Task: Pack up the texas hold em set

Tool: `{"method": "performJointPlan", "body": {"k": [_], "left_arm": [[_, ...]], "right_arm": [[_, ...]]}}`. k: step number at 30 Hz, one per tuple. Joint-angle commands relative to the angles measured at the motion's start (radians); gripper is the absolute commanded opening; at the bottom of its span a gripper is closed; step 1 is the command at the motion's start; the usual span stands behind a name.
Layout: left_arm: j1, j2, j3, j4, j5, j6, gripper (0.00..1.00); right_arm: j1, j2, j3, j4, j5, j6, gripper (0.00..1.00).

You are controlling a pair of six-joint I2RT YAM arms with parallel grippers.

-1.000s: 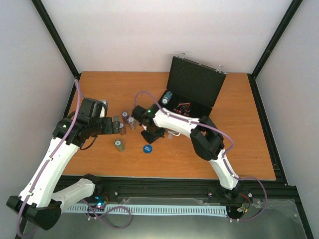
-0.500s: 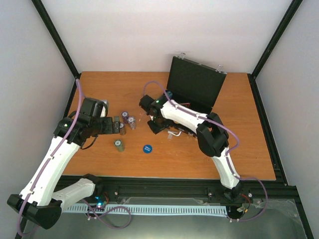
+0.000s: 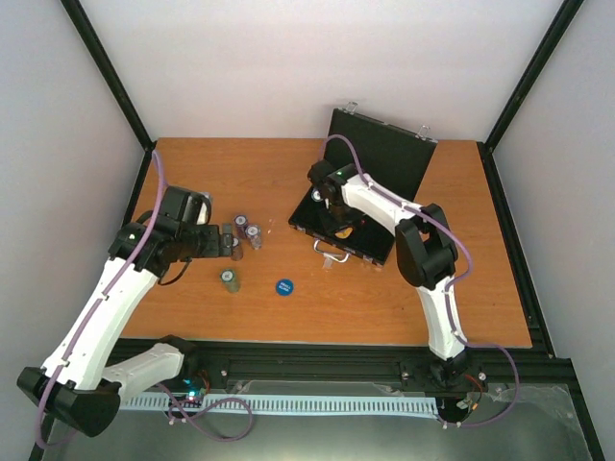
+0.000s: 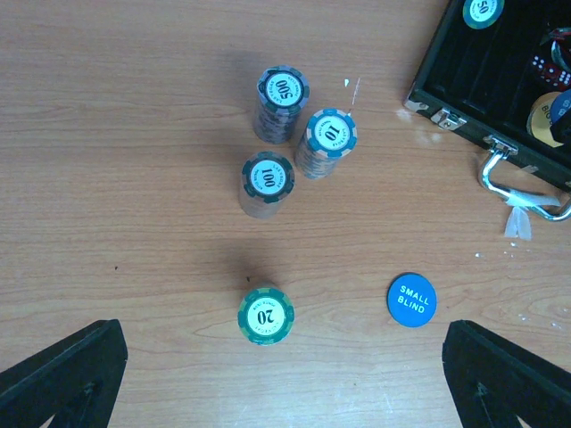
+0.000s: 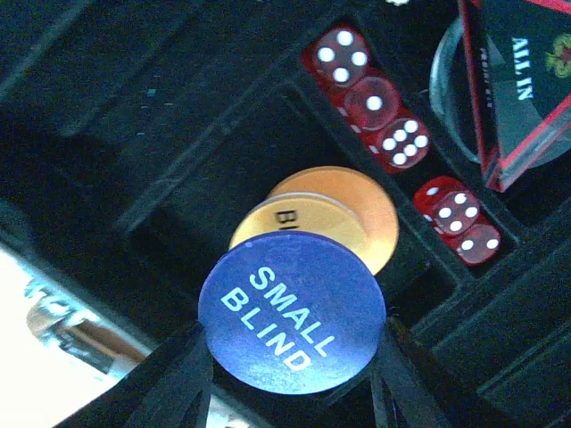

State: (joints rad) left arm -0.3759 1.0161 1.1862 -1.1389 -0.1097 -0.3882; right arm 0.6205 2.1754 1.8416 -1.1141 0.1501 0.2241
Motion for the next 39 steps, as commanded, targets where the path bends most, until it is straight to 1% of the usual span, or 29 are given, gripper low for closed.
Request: {"method": "performJointPlan", "body": {"k": [1,7,10,11,13,14,16,20,25,28,32,34,36,38,39], "left_arm": [[0.001,0.013,0.013,0.018,0.007,0.017,1.0],[0.002,0.032,0.016,0.025,0.015,0.008,1.0],[0.001,0.042,0.016,0.03,0.024,0.004,1.0],[0.0,0.045,0.016,0.032,0.025,0.004,1.0],[0.001,0.049,0.016,0.034,0.025,0.003,1.0],[0.001,0.051,0.018,0.035,0.025,0.004,1.0],[0.001,0.054,0.018,0.036,0.026,0.005,1.0],[0.001,0.055,0.018,0.037,0.024,0.009,1.0],[0.002,0.05,0.018,0.042,0.027,0.01,1.0],[0.0,0.049,0.019,0.044,0.03,0.01,1.0],[0.001,0.041,0.018,0.045,0.036,0.009,1.0],[0.001,0.036,0.017,0.044,0.036,0.01,1.0],[0.001,0.03,0.016,0.044,0.036,0.012,1.0],[0.001,0.025,0.016,0.041,0.036,0.014,1.0],[0.002,0.023,0.016,0.041,0.037,0.014,1.0]], "right_arm": [[-0.031,-0.029,-0.037,0.05,0.017,-0.019,0.32],[-0.054,-0.012,-0.063,0.092,0.021,-0.023,0.33],[-0.056,0.005,-0.061,0.103,0.024,-0.023,0.36],[-0.056,0.009,-0.061,0.106,0.022,-0.022,0.37],[-0.056,0.013,-0.065,0.11,0.032,-0.017,0.47],[-0.056,0.014,-0.065,0.11,0.036,-0.015,0.5],[-0.056,0.012,-0.063,0.11,0.035,-0.012,0.54],[-0.056,-0.008,-0.067,0.106,0.017,-0.006,0.59],[-0.041,-0.064,-0.083,0.095,-0.011,0.007,0.61],[0.011,-0.103,-0.083,0.07,-0.004,0.016,0.63],[0.133,-0.132,-0.075,0.034,-0.021,0.039,0.71],[0.2,-0.134,-0.081,0.03,-0.057,0.058,0.78],[0.261,-0.125,-0.09,0.041,-0.105,0.081,0.83],[0.315,-0.104,-0.104,0.061,-0.146,0.102,0.91],[0.338,-0.089,-0.106,0.066,-0.162,0.112,0.94]]}}
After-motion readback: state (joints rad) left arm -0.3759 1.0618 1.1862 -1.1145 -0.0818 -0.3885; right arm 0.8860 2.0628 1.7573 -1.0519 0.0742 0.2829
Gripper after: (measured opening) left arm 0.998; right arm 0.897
